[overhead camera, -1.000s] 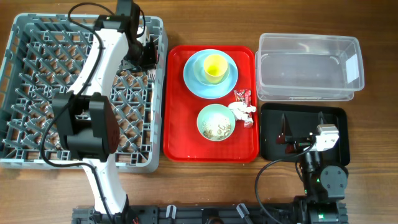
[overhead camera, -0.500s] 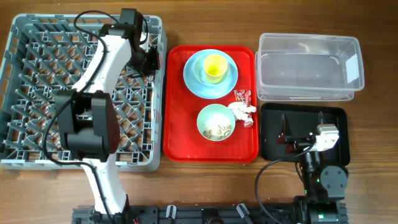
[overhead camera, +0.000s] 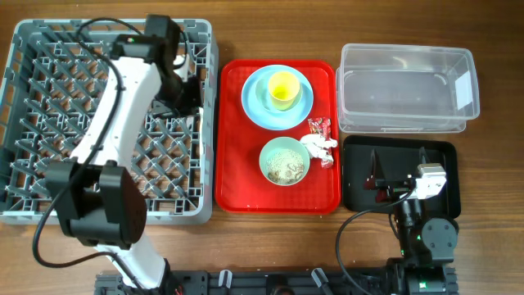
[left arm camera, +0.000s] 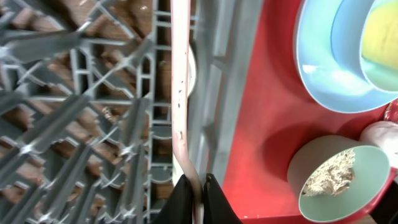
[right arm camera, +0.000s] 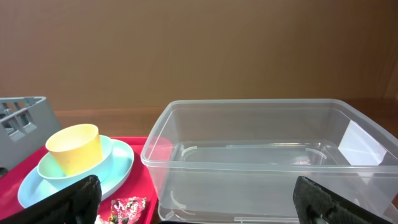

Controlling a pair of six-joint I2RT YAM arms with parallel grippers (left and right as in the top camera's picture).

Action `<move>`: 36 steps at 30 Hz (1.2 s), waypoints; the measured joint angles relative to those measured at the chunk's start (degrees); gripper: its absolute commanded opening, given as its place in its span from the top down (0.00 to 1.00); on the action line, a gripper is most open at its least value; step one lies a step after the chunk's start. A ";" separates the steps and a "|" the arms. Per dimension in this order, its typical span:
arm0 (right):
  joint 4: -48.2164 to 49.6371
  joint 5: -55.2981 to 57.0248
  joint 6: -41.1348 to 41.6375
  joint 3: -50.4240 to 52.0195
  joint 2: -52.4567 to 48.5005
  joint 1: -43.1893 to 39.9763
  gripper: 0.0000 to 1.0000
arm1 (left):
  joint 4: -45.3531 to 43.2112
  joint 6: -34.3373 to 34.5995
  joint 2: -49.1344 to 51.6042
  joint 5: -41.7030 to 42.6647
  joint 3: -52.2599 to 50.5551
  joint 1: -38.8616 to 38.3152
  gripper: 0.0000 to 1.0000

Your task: Sort waste into correct bins and load items into the dishwasher rack

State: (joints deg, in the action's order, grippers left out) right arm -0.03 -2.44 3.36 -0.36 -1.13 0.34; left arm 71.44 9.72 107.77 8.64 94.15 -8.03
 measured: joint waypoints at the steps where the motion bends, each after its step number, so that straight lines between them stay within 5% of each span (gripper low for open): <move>1: 0.00 0.00 0.00 0.00 0.00 0.00 0.00 | -1.20 0.00 0.00 -0.31 -0.24 -0.66 0.96; 9: 0.00 0.00 0.00 0.00 0.00 0.00 0.00 | -2.25 2.64 0.00 -5.73 -3.87 -1.40 0.92; 10: 0.02 0.00 0.00 0.00 0.00 0.00 0.00 | -2.67 3.02 0.00 -5.95 -4.74 -1.46 0.90; 12: 0.02 0.00 0.00 0.00 0.00 0.00 0.00 | -3.06 3.45 0.00 -6.84 -6.32 -1.73 0.69; 14: 0.02 0.00 0.00 0.00 0.00 0.00 0.00 | -2.78 3.93 0.00 -7.19 -6.56 -1.79 0.66; 21: 0.02 0.00 0.00 0.00 0.00 0.00 0.00 | -2.97 4.09 -4.83 -7.32 -6.60 -1.86 0.72; 23: 0.00 0.00 0.00 0.00 0.00 0.00 0.00 | -6.40 4.11 -9.62 -7.34 -6.58 -2.38 0.81; 28: 0.00 0.00 0.00 0.00 0.00 0.00 0.00 | -14.05 5.35 -11.56 -7.30 -8.59 -3.50 0.70; 36: 0.02 0.00 0.00 0.00 0.00 0.00 0.00 | -28.26 6.49 -11.50 -7.10 -21.62 -7.23 0.75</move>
State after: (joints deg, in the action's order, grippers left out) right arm -0.01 -2.44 3.36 -0.36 -1.13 0.34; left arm 43.18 16.21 96.27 1.54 72.53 -15.27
